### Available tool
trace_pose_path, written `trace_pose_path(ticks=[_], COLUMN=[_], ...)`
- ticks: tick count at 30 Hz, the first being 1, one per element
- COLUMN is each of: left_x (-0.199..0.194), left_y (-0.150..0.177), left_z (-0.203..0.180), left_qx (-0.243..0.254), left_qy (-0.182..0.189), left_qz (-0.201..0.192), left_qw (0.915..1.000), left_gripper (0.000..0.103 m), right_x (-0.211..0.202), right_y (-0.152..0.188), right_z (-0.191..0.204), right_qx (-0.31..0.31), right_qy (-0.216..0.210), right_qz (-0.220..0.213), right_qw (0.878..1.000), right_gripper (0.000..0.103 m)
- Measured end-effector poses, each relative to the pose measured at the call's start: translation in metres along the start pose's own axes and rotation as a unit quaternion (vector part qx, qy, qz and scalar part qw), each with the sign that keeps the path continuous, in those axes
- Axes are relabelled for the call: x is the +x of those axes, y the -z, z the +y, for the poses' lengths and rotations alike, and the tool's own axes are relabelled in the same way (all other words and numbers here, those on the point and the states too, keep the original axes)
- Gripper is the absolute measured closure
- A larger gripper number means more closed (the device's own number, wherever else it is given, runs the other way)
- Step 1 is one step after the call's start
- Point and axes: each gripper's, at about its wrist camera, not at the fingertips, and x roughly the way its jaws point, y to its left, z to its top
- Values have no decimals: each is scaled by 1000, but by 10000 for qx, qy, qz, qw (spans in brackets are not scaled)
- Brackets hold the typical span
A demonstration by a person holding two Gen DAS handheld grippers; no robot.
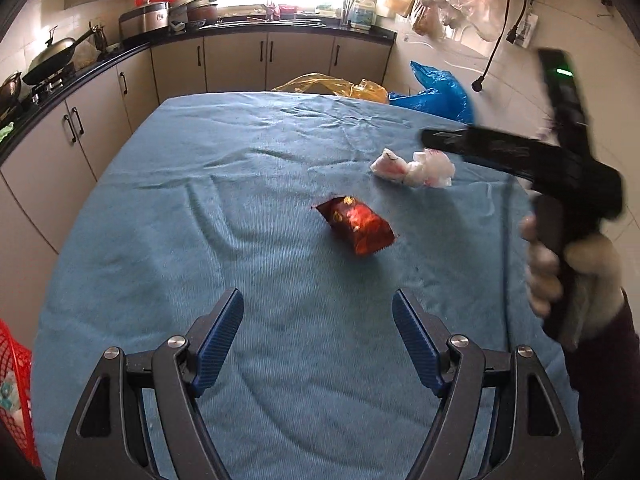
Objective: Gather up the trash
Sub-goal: 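Grasp the white plastic bag with the right tool while the left tool grasps the red snack bag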
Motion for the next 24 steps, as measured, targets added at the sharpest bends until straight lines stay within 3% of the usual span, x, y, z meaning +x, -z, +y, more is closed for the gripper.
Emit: trace_pose_path(ticks=[3,6,8,17,20,21,23,24], left_x=[6,14,22,82,99,103,112,112], left_y=[-7,-14,-20,-46,-53,-55,-58,-58], left_z=[3,10,14,-7,-17,-20,-24,-25], left_qx=[-37,-150,-260,-223,-210,-196,-182,-163], left_qy=[-16,10,67,484,662,712,692,594], left_qz=[-23,12,76,566,677,704,734,683], left_qw=[10000,9999,9996,9970,9953,9948,9947,9958], left_gripper=[27,27,27,27,27,30,54,72], right_x=[25,31,28,36,43,45,48,47], right_y=[-3,3,6,2,-3,-2,-2,-1], right_z=[-1,-1,-5,-12,-14,-15,-14,-13], right_qx=[-412,-731,-725,-456,-448,-450,-487,-505], right_qy=[375,787,716,703,678,691,762,789], right_qz=[290,400,377,300,306,345,386,377], right_qw=[9980,9934,9941,9960,9962,9960,9952,9949], right_gripper=[26,50,53,52,47,44,45,45])
